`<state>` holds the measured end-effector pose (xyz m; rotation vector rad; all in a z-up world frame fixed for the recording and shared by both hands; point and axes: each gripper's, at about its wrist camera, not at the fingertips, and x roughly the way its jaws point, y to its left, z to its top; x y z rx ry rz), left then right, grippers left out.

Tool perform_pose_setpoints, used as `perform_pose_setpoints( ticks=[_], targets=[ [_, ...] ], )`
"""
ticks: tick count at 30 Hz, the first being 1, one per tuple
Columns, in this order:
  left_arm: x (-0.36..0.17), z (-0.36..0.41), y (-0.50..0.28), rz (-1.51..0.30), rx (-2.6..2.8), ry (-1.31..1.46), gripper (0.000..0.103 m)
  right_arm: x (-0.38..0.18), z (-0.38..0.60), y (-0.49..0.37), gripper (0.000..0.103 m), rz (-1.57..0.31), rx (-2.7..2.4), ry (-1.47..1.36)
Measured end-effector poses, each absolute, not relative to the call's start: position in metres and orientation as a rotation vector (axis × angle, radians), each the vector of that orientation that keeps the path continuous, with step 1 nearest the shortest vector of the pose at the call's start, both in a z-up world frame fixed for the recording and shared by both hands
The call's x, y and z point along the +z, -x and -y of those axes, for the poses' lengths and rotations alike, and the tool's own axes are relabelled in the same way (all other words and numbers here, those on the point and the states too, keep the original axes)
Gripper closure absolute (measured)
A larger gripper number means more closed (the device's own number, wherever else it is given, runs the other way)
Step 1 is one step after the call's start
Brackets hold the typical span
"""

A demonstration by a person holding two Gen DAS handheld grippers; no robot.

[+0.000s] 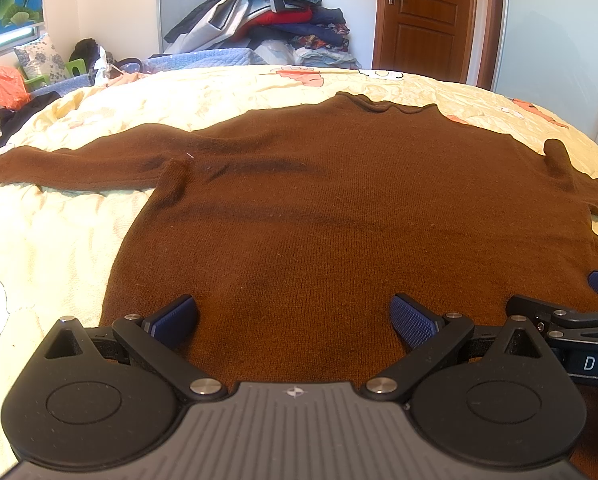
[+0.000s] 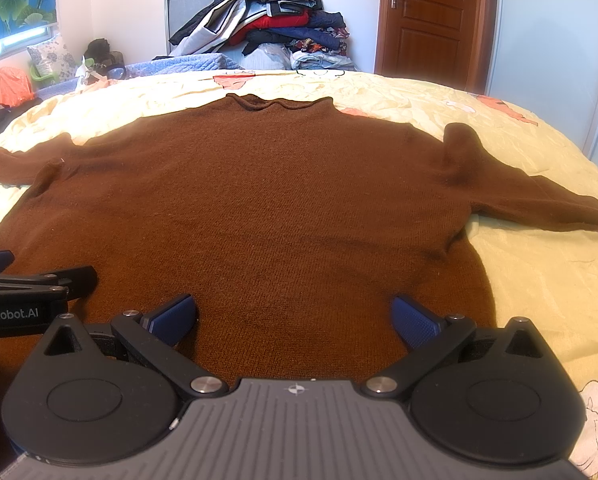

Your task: Fold small clothes

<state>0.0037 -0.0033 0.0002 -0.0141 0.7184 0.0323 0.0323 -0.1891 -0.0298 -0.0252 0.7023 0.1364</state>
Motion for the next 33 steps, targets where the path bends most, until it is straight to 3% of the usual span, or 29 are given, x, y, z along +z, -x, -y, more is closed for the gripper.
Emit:
perform_pose_setpoints(
  ticks=[14,18,25,33],
  targets=[
    [0.000,0.003,-0.004,-0.719,0.032,0.014,0.000,-0.029,0.190,-0.032,0.000,-0.707,0.142,0.021],
    [0.000,0.003,-0.004,-0.718,0.033,0.014,0.000,-0.010,0.216,-0.035,0.000,-0.719,0.182,-0.116],
    [0.000,0.003,-0.004,-0.717,0.028,0.016,0.000,0.013,0.406,-0.058,0.000,-0.614,0.070,-0.781],
    [0.000,0.003,-0.004,-0.717,0.028,0.016,0.000,-0.008,0.596,-0.066,0.000,-0.490,-0.348,-0.986]
  ],
)
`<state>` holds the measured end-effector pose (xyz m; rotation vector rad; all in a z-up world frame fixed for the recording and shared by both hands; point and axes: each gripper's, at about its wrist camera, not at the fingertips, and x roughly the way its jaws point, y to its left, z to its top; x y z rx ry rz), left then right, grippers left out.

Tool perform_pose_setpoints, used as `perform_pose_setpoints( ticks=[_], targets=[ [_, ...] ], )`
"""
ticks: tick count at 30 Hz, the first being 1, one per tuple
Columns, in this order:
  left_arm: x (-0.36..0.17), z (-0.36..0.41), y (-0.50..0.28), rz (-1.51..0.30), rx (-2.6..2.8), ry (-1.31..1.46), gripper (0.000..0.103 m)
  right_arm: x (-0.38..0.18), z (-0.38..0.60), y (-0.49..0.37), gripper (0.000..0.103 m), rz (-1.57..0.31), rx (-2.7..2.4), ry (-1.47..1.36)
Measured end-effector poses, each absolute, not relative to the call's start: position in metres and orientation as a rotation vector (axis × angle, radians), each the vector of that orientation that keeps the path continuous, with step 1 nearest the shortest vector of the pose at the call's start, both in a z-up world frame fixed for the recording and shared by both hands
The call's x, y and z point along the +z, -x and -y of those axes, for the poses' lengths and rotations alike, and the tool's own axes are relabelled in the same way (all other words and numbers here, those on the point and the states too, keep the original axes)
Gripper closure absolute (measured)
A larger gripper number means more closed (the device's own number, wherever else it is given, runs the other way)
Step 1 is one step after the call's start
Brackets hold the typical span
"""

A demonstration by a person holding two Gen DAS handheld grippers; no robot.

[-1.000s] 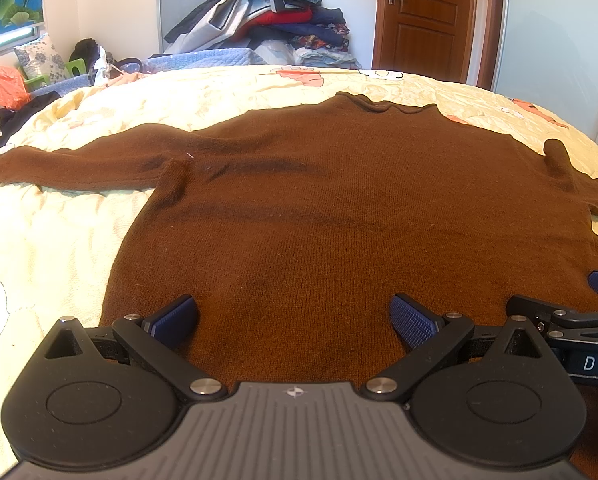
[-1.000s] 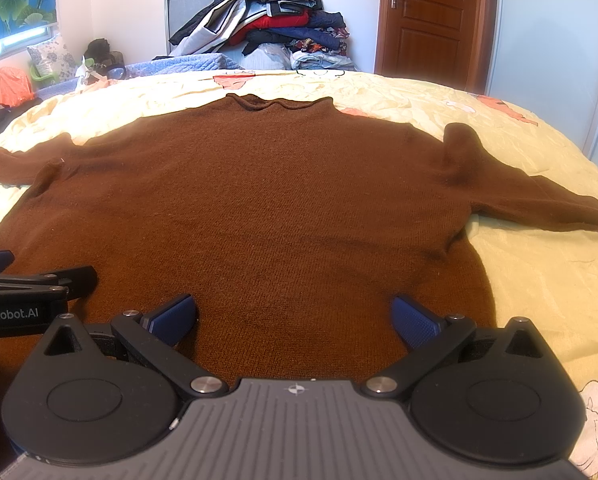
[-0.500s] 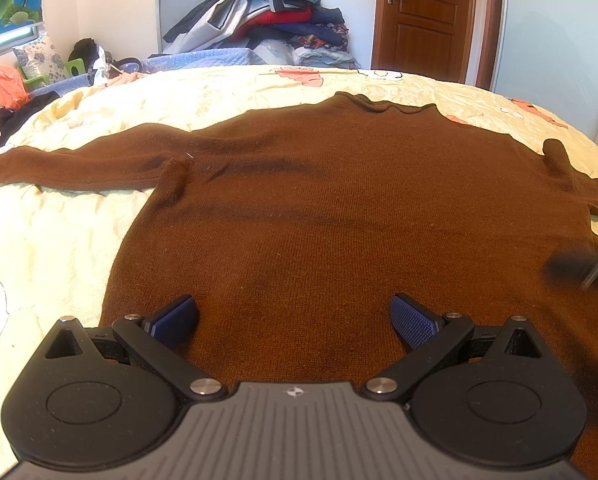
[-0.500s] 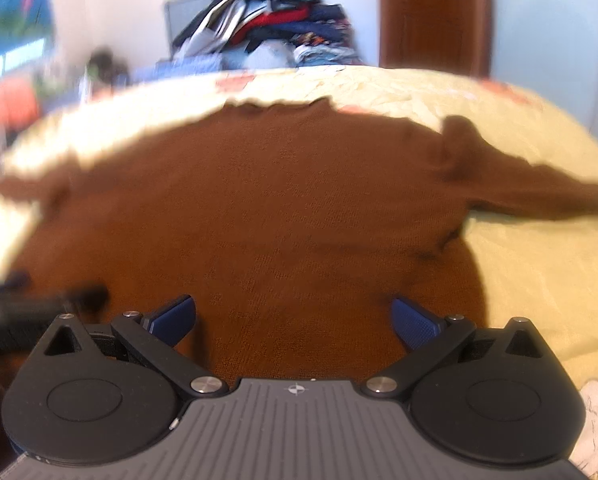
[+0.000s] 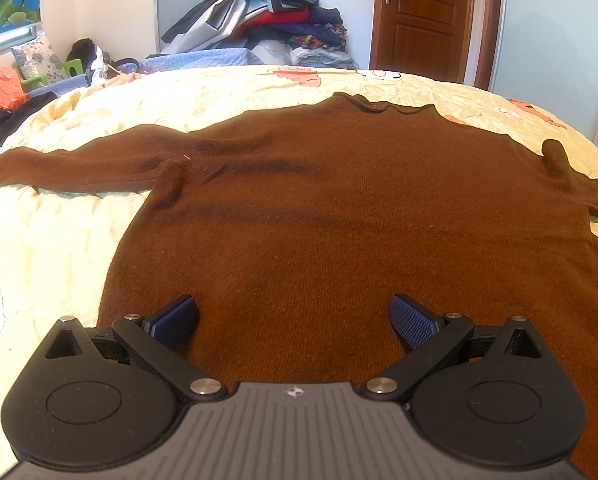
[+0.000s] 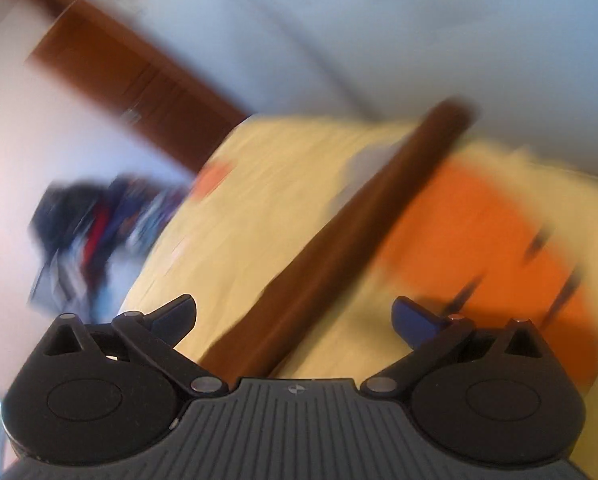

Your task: Fold small clothes

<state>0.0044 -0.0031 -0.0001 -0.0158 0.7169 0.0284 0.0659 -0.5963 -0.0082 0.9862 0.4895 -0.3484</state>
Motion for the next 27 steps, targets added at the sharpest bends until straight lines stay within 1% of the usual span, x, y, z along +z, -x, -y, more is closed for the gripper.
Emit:
perform_pose_setpoints(
  ticks=[1,2,3,5,7,8,9,10,11,13,15,16,17,18,20,23,26,27],
  targets=[
    [0.000,0.003,-0.005,-0.717,0.029,0.016,0.000,-0.013,0.608,-0.065,0.002,-0.484,-0.389,-1.004],
    [0.000,0.003,-0.005,-0.717,0.028,0.016,0.000,-0.019,0.623,-0.064,0.009,-0.452,-0.404,-1.039],
    [0.000,0.003,-0.004,-0.717,0.028,0.016,0.000,-0.025,0.628,-0.062,0.012,-0.434,-0.403,-1.060],
    [0.000,0.003,-0.005,-0.717,0.029,0.016,0.000,-0.032,0.633,-0.066,0.014,-0.431,-0.398,-1.082],
    [0.000,0.003,-0.004,-0.717,0.028,0.016,0.000,-0.031,0.633,-0.076,0.019,-0.453,-0.391,-1.055],
    [0.000,0.003,-0.005,-0.717,0.028,0.016,0.000,-0.032,0.632,-0.079,0.027,-0.458,-0.393,-1.045],
    [0.000,0.003,-0.004,-0.717,0.028,0.016,0.000,-0.033,0.633,-0.082,0.039,-0.464,-0.392,-1.043],
    [0.000,0.003,-0.005,-0.717,0.028,0.016,0.000,-0.031,0.638,-0.086,0.046,-0.474,-0.391,-1.048],
    [0.000,0.003,-0.005,-0.717,0.028,0.017,0.000,-0.033,0.641,-0.088,0.055,-0.480,-0.392,-1.055],
    [0.000,0.003,-0.005,-0.717,0.028,0.017,0.000,-0.035,0.642,-0.091,0.060,-0.459,-0.389,-1.064],
    [0.000,0.003,-0.004,-0.717,0.028,0.016,0.000,-0.037,0.646,-0.087,0.073,-0.452,-0.398,-1.064],
    [0.000,0.003,-0.005,-0.717,0.028,0.016,0.000,-0.037,0.646,-0.088,0.076,-0.455,-0.403,-1.053],
    [0.000,0.003,-0.005,-0.717,0.028,0.017,0.000,-0.037,0.646,-0.091,0.082,-0.461,-0.407,-1.035],
    [0.000,0.003,-0.004,-0.717,0.027,0.017,0.000,-0.035,0.644,-0.094,0.085,-0.463,-0.409,-1.014],
    [0.000,0.004,-0.004,-0.716,0.028,0.017,0.000,-0.024,0.633,-0.094,0.087,-0.439,-0.415,-0.961],
    [0.001,0.005,-0.006,-0.716,0.028,0.019,0.000,0.011,0.583,-0.096,0.087,-0.373,-0.284,-0.867],
    [0.001,0.005,-0.006,-0.716,0.028,0.018,0.000,0.048,0.478,-0.104,0.087,-0.358,-0.021,-0.751],
    [0.001,0.006,-0.006,-0.716,0.027,0.018,0.000,0.058,0.437,-0.106,0.084,-0.366,0.091,-0.734]
  ],
)
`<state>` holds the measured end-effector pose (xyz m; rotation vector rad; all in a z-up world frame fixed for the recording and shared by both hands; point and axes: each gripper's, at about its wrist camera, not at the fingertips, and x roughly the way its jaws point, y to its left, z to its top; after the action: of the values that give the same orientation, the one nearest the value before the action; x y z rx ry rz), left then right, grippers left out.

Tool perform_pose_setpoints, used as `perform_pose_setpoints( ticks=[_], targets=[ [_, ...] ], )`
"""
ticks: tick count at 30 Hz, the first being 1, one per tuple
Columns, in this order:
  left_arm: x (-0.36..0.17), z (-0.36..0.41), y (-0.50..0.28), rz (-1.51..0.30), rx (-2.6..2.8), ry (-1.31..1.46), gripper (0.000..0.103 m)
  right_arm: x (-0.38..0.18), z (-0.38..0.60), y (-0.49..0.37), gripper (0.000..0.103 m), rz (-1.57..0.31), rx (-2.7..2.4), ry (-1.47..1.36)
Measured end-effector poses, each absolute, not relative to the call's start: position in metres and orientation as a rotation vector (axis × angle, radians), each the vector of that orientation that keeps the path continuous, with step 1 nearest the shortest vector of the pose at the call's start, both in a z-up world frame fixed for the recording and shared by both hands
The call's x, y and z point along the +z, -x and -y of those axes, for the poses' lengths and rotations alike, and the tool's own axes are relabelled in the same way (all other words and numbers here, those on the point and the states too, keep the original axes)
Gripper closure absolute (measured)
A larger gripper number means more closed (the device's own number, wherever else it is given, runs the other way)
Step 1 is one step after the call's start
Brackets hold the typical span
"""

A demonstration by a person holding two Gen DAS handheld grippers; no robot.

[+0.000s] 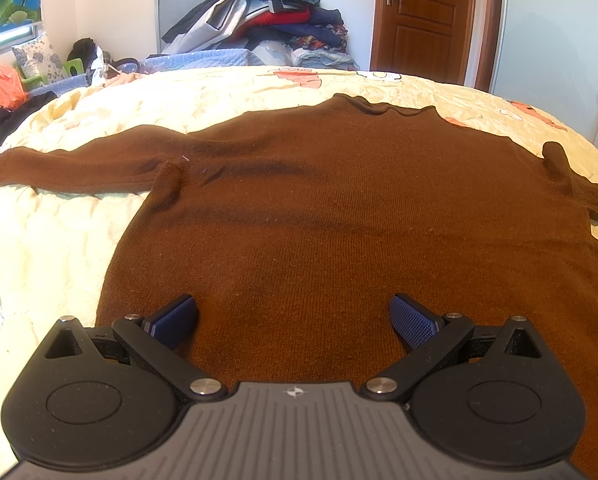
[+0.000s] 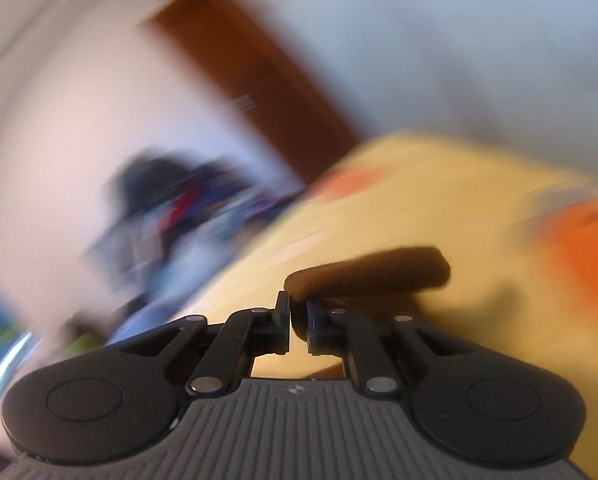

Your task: Fold small clothes

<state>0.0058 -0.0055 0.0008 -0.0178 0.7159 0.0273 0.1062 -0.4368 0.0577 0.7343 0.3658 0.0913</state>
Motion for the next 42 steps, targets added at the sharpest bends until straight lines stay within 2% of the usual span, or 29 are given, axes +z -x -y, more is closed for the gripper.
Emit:
perform_pose_setpoints(
  ticks=[1,2,3,4,5,9,12,15,20,22,26,28,29,30,31,35,39,42],
  targets=[
    [0.001,0.006,-0.006,-0.716,0.027,0.017,0.000,0.065,0.396,-0.106,0.081,-0.382,0.196,-0.726],
    [0.001,0.006,-0.006,-0.716,0.026,0.017,0.000,0.070,0.356,-0.105,0.060,-0.405,0.309,-0.712],
    [0.001,0.006,-0.006,-0.715,0.025,0.018,0.000,0.073,0.318,-0.103,0.016,-0.437,0.430,-0.684],
    [0.001,0.005,-0.006,-0.715,0.023,0.018,0.000,0.075,0.279,-0.098,0.000,-0.473,0.529,-0.628],
    [0.001,0.005,-0.006,-0.715,0.021,0.019,0.000,0.074,0.254,-0.089,0.006,-0.466,0.570,-0.584],
    [0.002,0.001,-0.003,-0.710,0.007,0.038,0.000,0.049,0.210,-0.062,0.006,-0.512,0.619,-0.460],
    [0.008,-0.008,-0.005,-0.716,-0.031,0.090,0.000,0.019,0.218,-0.050,0.006,-0.566,0.510,-0.373],
    [0.025,-0.029,-0.021,-0.738,-0.123,0.296,0.000,-0.005,0.241,-0.038,0.006,-0.589,0.410,-0.282],
    [0.038,-0.064,-0.087,-0.790,-0.177,0.706,0.000,-0.036,0.245,-0.020,0.005,-0.632,0.368,-0.272],
    [0.035,-0.067,-0.115,-0.822,-0.120,0.749,0.000,-0.036,0.241,-0.022,0.001,-0.609,0.377,-0.275],
    [0.028,-0.056,-0.158,-0.906,-0.046,0.719,0.002,-0.036,0.240,-0.025,0.000,-0.627,0.383,-0.284],
    [0.028,-0.043,-0.172,-0.929,0.014,0.624,0.017,-0.036,0.244,-0.025,0.000,-0.624,0.394,-0.308],
    [0.031,-0.036,-0.175,-0.917,0.027,0.554,0.043,-0.036,0.246,-0.026,0.000,-0.623,0.398,-0.321],
    [0.030,-0.028,-0.181,-0.921,0.037,0.478,0.080,-0.036,0.248,-0.027,0.000,-0.622,0.403,-0.334],
    [0.029,-0.022,-0.187,-0.938,0.052,0.415,0.090,-0.036,0.249,-0.028,0.000,-0.621,0.407,-0.346],
    [0.055,-0.013,-0.183,-0.841,0.058,0.263,0.093,-0.037,0.253,-0.029,0.000,-0.617,0.419,-0.375],
    [0.095,-0.018,-0.154,-0.583,0.056,0.109,0.093,-0.038,0.254,-0.029,0.000,-0.616,0.424,-0.386],
    [0.080,-0.036,-0.155,-0.607,0.094,0.025,0.093,-0.038,0.255,-0.029,0.000,-0.615,0.427,-0.392]
  ],
)
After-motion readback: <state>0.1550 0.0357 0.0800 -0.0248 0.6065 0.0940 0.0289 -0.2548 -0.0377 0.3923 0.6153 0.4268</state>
